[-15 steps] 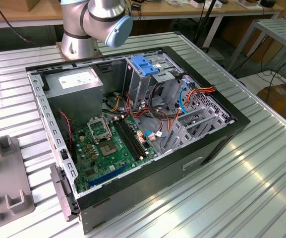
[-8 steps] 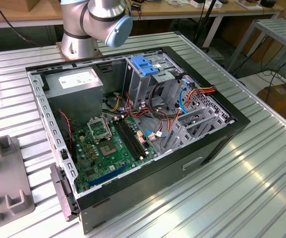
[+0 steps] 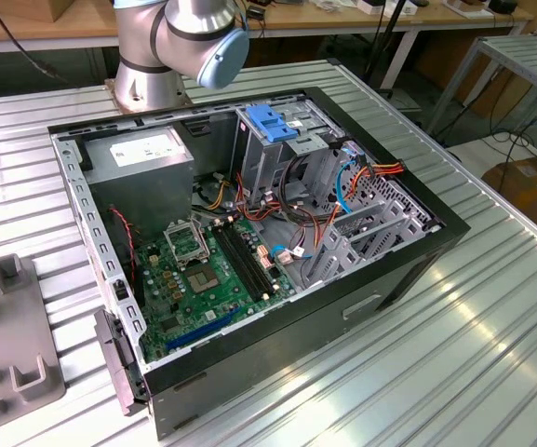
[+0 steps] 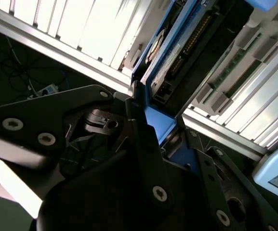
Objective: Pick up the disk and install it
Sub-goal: 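Pick up the disk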
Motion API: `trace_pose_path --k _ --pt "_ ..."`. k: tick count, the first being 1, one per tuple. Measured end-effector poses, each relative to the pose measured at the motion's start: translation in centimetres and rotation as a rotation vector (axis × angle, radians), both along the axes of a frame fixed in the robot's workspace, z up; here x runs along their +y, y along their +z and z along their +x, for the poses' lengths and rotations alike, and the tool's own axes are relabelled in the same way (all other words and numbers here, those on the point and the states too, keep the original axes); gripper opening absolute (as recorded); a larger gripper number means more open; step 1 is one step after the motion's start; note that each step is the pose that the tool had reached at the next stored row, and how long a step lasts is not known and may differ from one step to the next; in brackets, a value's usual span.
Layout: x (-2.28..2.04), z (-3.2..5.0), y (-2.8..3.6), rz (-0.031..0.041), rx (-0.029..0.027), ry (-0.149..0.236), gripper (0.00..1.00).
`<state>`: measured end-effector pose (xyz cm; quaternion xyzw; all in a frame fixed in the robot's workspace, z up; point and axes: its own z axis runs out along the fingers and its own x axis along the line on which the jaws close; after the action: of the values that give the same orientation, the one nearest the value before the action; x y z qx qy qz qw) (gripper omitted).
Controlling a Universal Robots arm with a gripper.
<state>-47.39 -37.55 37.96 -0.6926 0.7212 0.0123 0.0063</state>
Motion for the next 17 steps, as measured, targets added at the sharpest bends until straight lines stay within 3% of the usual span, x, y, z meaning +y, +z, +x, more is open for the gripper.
trace_pose_path --k 17 --pt "0.0 0.0 1.2 -0.0001 0.0001 0.0 0.37"
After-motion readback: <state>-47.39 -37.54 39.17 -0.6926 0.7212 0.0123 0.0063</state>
